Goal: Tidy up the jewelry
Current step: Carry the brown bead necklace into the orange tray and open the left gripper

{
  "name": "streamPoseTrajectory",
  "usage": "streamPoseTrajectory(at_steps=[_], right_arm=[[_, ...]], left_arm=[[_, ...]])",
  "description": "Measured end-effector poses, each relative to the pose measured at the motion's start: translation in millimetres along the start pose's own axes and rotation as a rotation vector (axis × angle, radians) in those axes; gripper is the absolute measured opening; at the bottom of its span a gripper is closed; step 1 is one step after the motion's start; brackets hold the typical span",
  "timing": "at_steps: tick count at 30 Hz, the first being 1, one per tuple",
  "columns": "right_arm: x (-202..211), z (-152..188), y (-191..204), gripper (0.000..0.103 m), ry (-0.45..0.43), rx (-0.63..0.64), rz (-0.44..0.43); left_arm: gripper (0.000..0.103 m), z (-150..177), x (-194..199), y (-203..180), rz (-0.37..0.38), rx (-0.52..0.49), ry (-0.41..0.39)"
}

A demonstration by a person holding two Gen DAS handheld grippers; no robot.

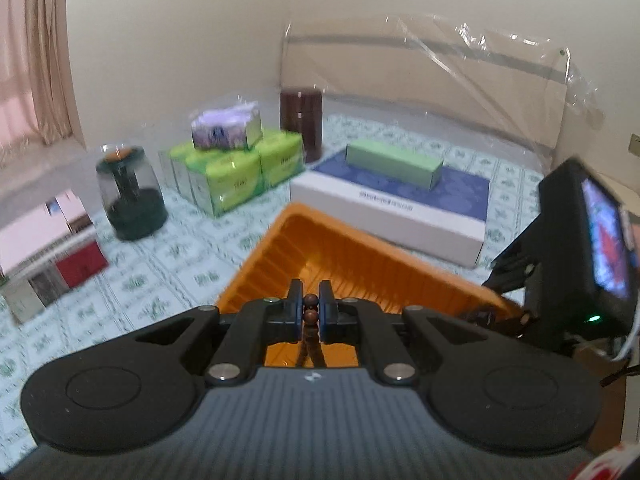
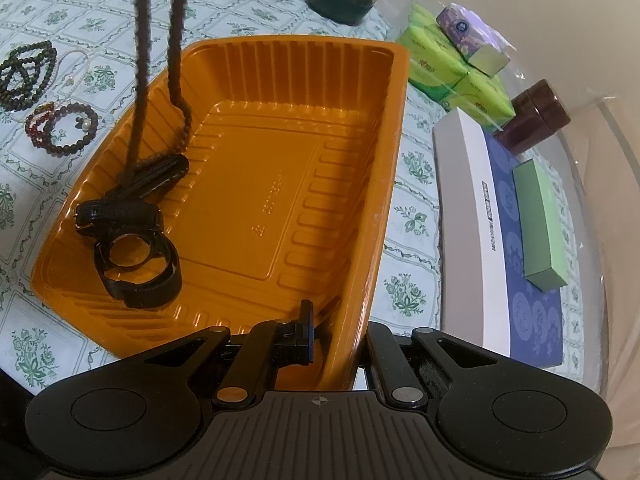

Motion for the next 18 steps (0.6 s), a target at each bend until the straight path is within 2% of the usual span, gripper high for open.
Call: streamPoseTrajectory(at_steps=[10,14,18], right_arm=[[-0.6,-0.2,-0.8,0.006,0.000,-0.001,-0.001],[-0.6,-0.2,-0.8,0.006,0.000,-0.001,-0.001],[-1.1,-0.1,-0.4,0.006,0.001,-0.003,0.001]], left_arm=[[0.006,3.1,-17.8,-6.8,0.009,-0.011,0.033],[0.014,5.6,-13.9,-0.9,-0.013,0.007,0.025],[0.014,11.1,-2.9,13.3,-0.044,0.034,0.014]])
Point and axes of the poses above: each gripper's, at about its wrist camera, not at the fingertips, and x roughly against the way its jaws point, y to its left, z to its underside, the point moved 5 cm from there along -x, roughly the way its jaws point, and after that the axes turned 3 degrees about -z, right-handed, at the moved point
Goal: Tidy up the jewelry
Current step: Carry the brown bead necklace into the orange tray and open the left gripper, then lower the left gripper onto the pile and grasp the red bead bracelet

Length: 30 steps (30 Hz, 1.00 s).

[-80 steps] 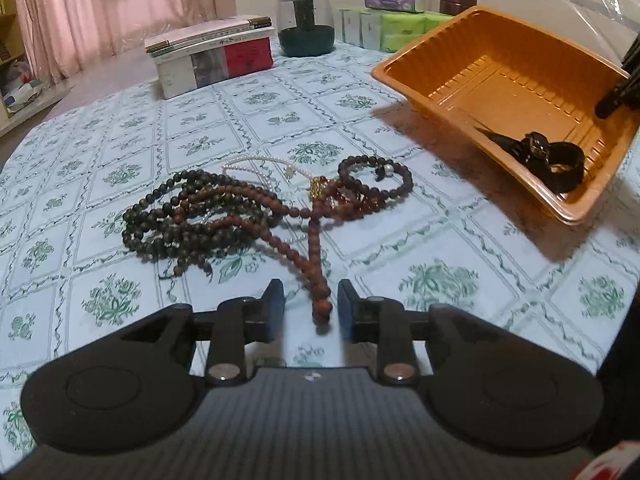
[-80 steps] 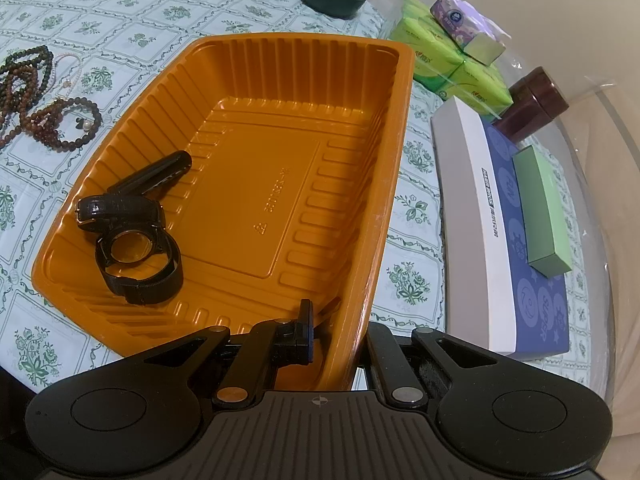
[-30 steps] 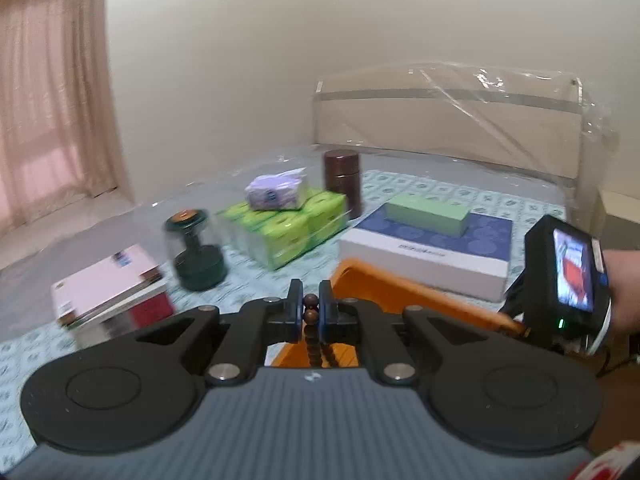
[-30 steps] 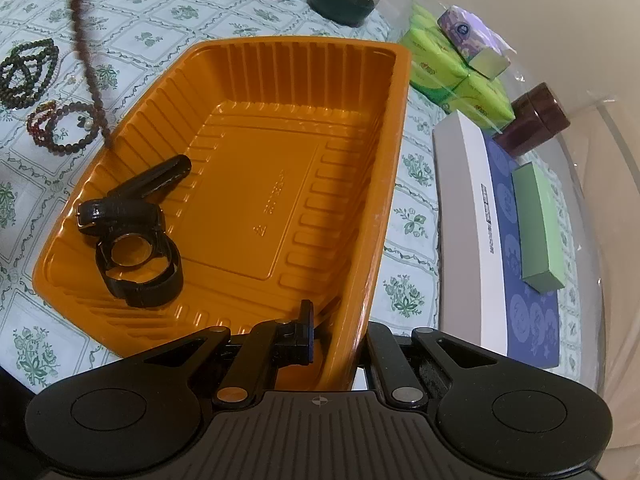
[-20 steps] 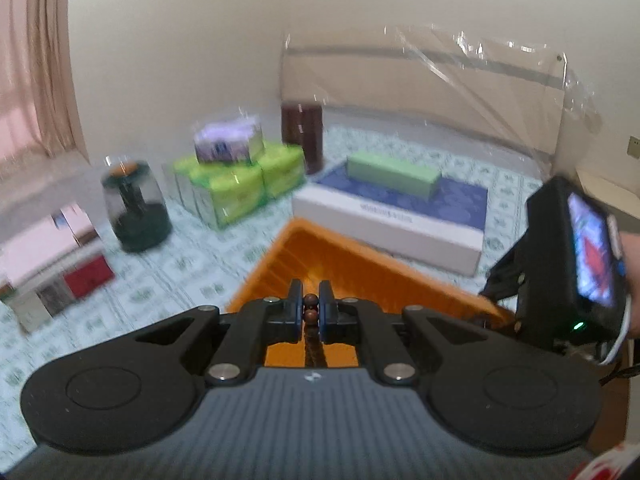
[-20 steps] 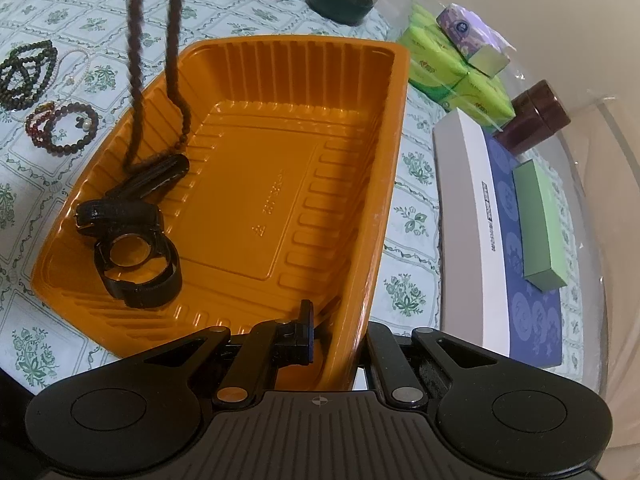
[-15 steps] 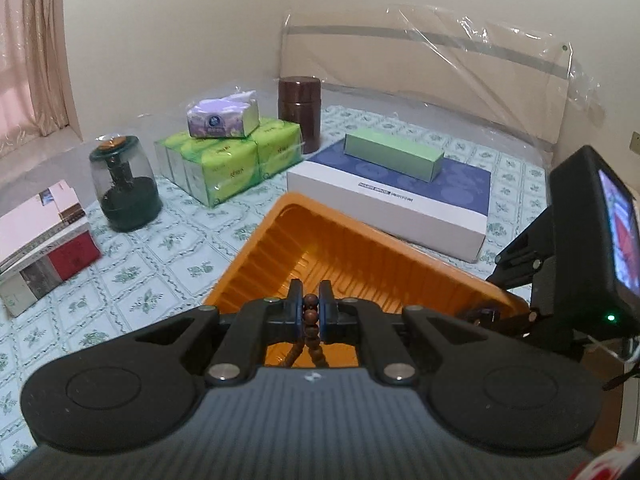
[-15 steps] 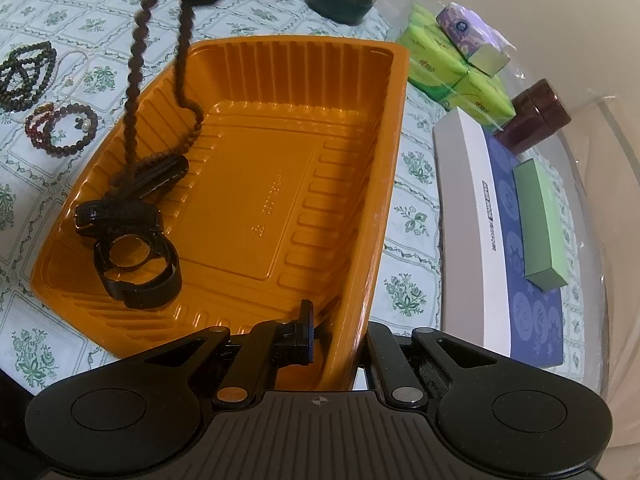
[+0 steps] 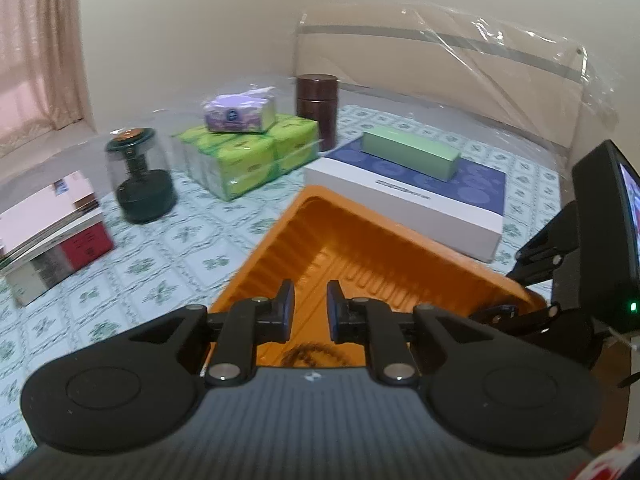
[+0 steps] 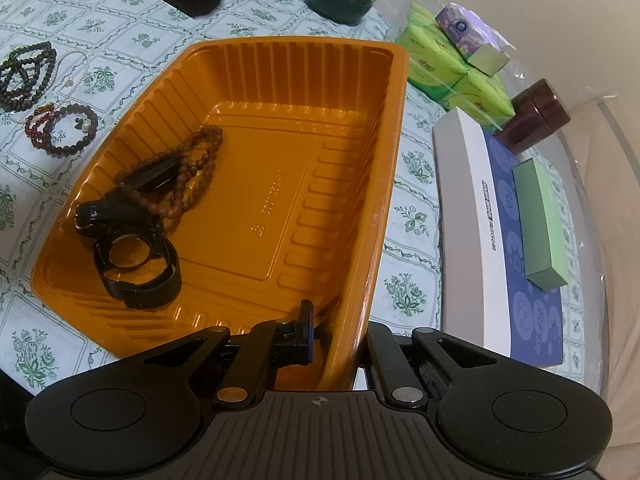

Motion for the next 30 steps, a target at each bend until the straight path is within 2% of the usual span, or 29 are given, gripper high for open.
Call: streamPoseTrajectory(at_steps=[8,14,17,22,30], right_arm=[[2.3,-0.1,2.7,0.006,-0.002,0.007,0.006],[2.7,0.9,3.3,0.006,-0.004,0.004,0.009],[2.8,1.0,3.4,0.006,-0.003,0.002,0.010],[3.3,1.2,4.4,0.006,-0.002,0.002,0.014],[3.6,3.3,4.8,0.006,0.001,-0.003,0.011]], left_arm=[[0.021,41.9,40.9,54.5,-0.142,0.079,-0.006],[0.026,100.1,80.4,104.8,-0.312,0.174,0.014],[0.026,128.3,93.1,120.0,-0.362,0.214,0.035],[0.026,175.0,107.1,129.3,-0.414,0.265,0.074],[0.029,228.0,110.1,115.6,-0.453,0.248,0.143]])
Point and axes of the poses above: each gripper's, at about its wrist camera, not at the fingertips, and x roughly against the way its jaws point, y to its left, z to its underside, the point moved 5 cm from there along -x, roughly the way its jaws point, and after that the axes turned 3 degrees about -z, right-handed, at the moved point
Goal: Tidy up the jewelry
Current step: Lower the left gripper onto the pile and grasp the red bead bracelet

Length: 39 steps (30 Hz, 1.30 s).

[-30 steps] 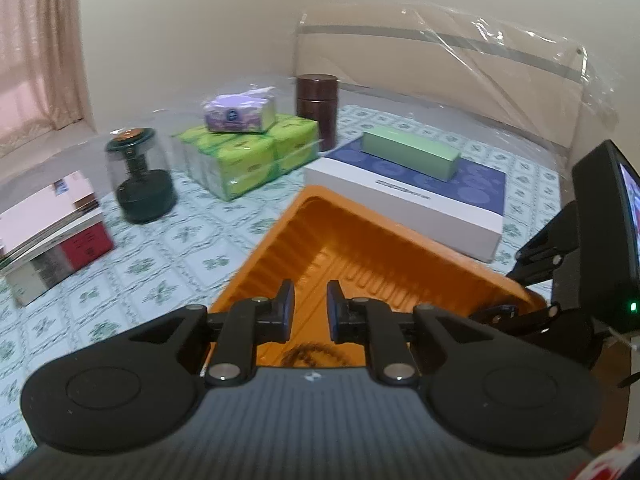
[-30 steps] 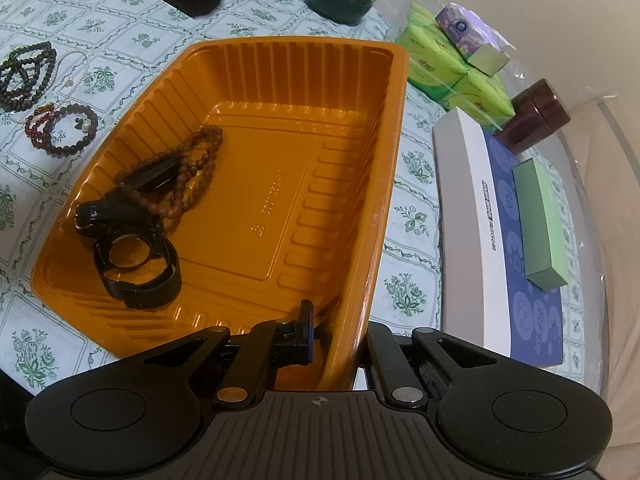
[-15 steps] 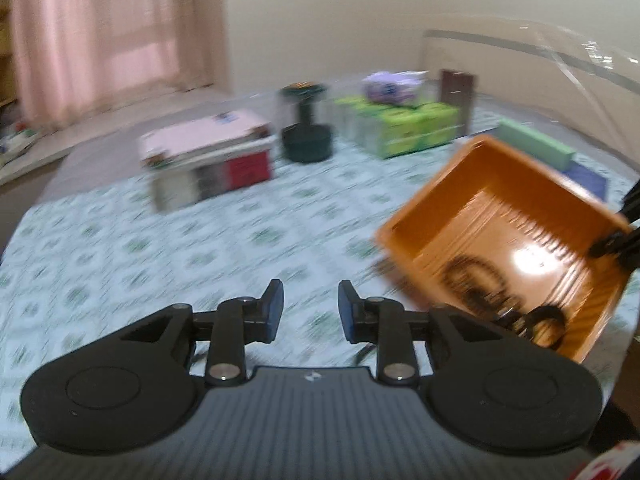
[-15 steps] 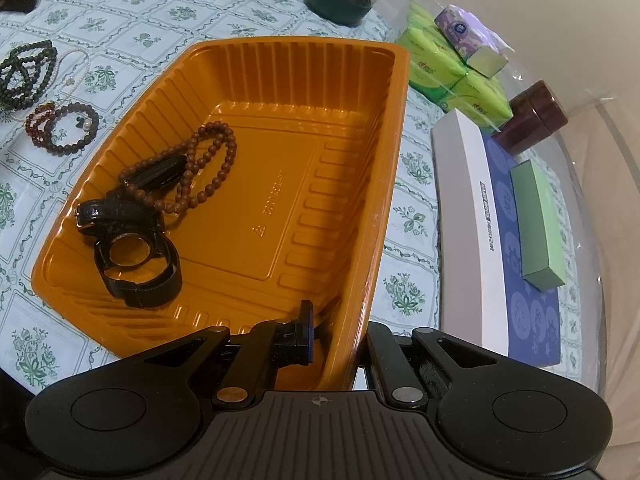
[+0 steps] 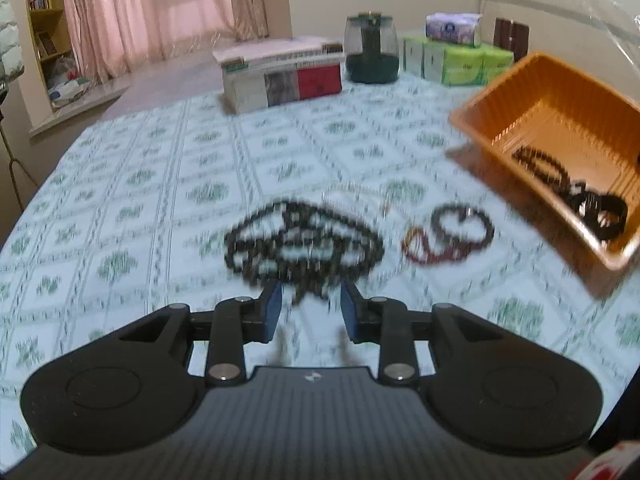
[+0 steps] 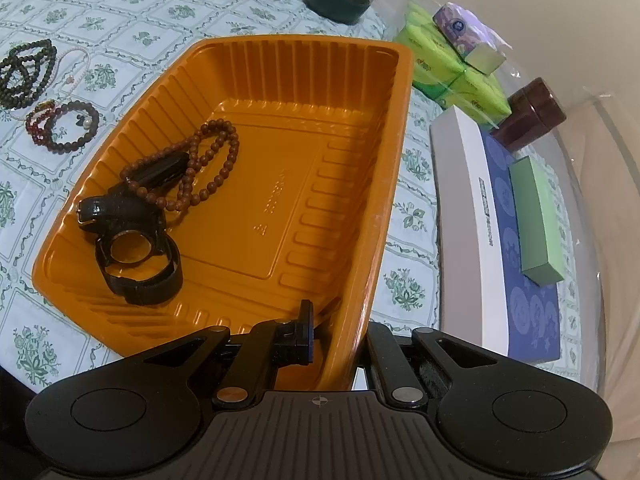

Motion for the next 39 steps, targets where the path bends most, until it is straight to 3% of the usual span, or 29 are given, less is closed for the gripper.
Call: streamPoseTrajectory(at_steps=[5,12,21,26,32,34,36,39], right_arm=[[0.4,1.0,-0.9,0.006,0.000,0.000,0.000],[0.1,1.0,-1.2,0.006,0.001,0.000,-0.001],[0.1,1.0,-1.2,0.006,0.001,-0.002,-0.002],[-0.9,1.4,0.3,0.006,0.004,-0.004,-0.005],[-2.0,0.7,0.0,0.006,0.008,-0.006,-0.008],[-2.1,0.6,-0.5,0.006,0.008,-0.006,-0.008],[-2.3,0.3,-1.0,0.006,0.008,-0.007,-0.009],[-2.3,0.5,-0.8,0.006,0.008,-0.007,-0.008]], left_arm=[[0.029,13.0,-5.6,-3.7,-0.003,-0.005,0.024],[0.029,6.0,-15.3,-22.3,0.038,-0.026,0.016],[0.029,-12.9,-33.1,-68.6,0.139,-0.147,-0.024],[0.029,-18.2,-37.4,-93.0,0.181,-0.280,-0.065],[0.029,-21.9,-55.4,-106.0,0.223,-0.367,-0.039],[0.025,-24.9,-58.4,-105.7,0.236,-0.376,-0.026],[0.008,-26.6,-59.5,-105.7,0.226,-0.397,-0.008],[0.001,-27.0,-56.6,-104.8,0.221,-0.419,0.003]])
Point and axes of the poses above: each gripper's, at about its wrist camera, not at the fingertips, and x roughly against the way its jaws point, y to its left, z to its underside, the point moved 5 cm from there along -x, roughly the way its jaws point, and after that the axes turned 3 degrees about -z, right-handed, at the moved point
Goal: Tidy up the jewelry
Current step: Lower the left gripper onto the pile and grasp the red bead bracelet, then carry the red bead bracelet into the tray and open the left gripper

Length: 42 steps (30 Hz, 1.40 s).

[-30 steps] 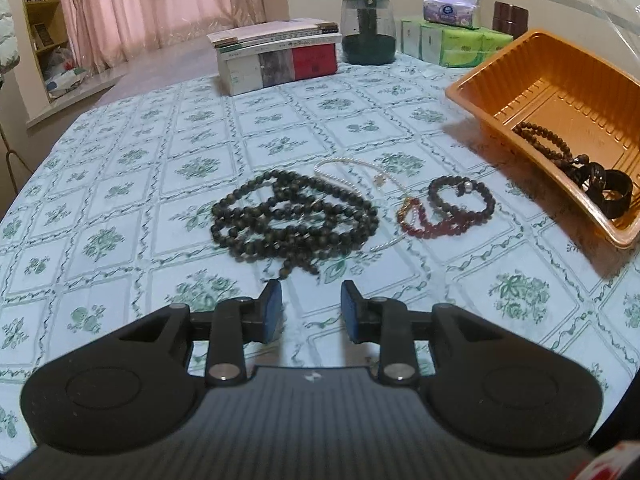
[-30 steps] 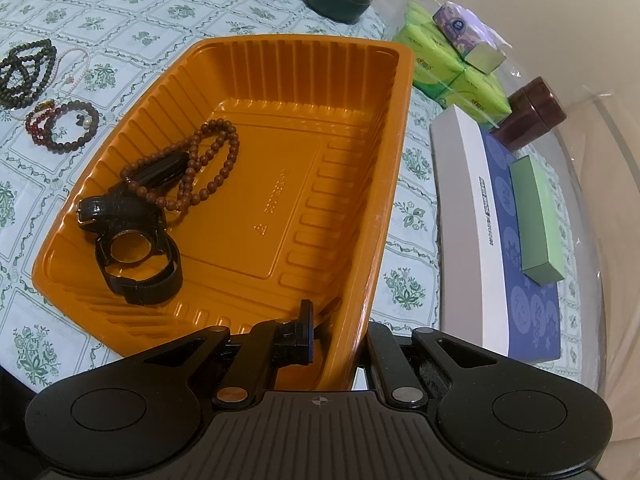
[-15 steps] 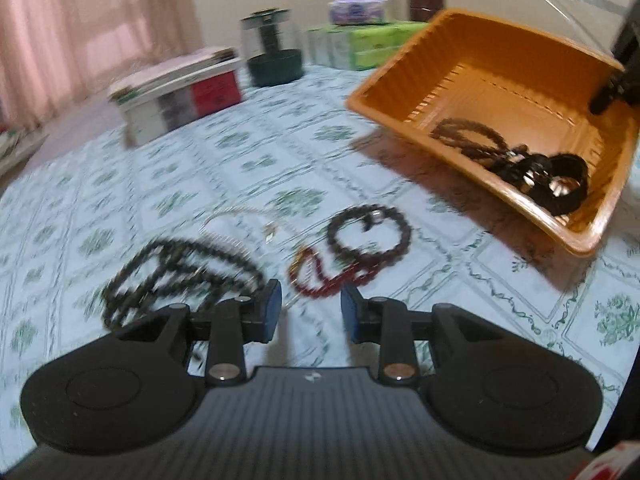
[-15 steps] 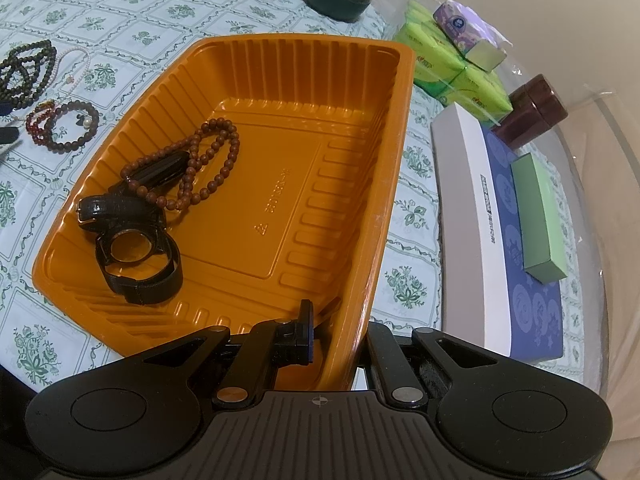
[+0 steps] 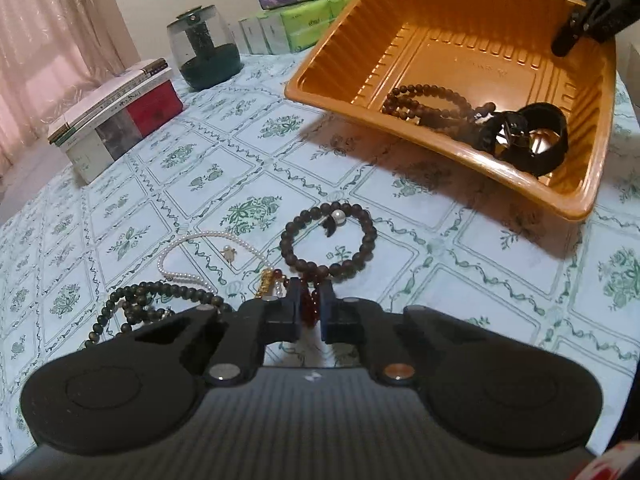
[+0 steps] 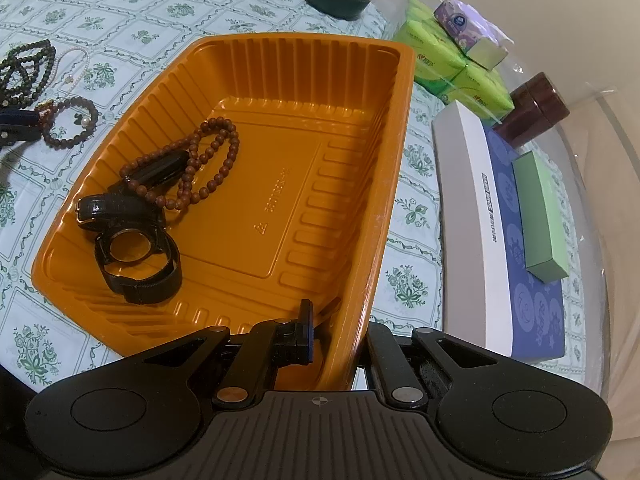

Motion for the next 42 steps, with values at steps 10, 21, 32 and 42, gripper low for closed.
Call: streamPoseTrajectory(at_steps=[10,21,32,42], right_arm=[[0.3,-0.8,0.4,0.006,-0.002,0.008,0.007],[1.3,-0.6,-0.7,0.006,0.000,0.004,0.001],[0.9,-0.3,-2.0,0.006,0.000,0.002,0.002],[2.1,-1.0,-0.3,0.006,0.000,0.004,0.007]], left_arm=[[0.000,-10.8,35.3,14.4,-0.025,0.029,-0.056],[0.013,16.0,6.4,4.0,-0.034,-0.038,-0.006],[0.004,-0.9,31.0,8.3,-0.031,0.015,-0.041],[0.004,-58.3,81.8,30.1,0.001,0.109,-0.168]])
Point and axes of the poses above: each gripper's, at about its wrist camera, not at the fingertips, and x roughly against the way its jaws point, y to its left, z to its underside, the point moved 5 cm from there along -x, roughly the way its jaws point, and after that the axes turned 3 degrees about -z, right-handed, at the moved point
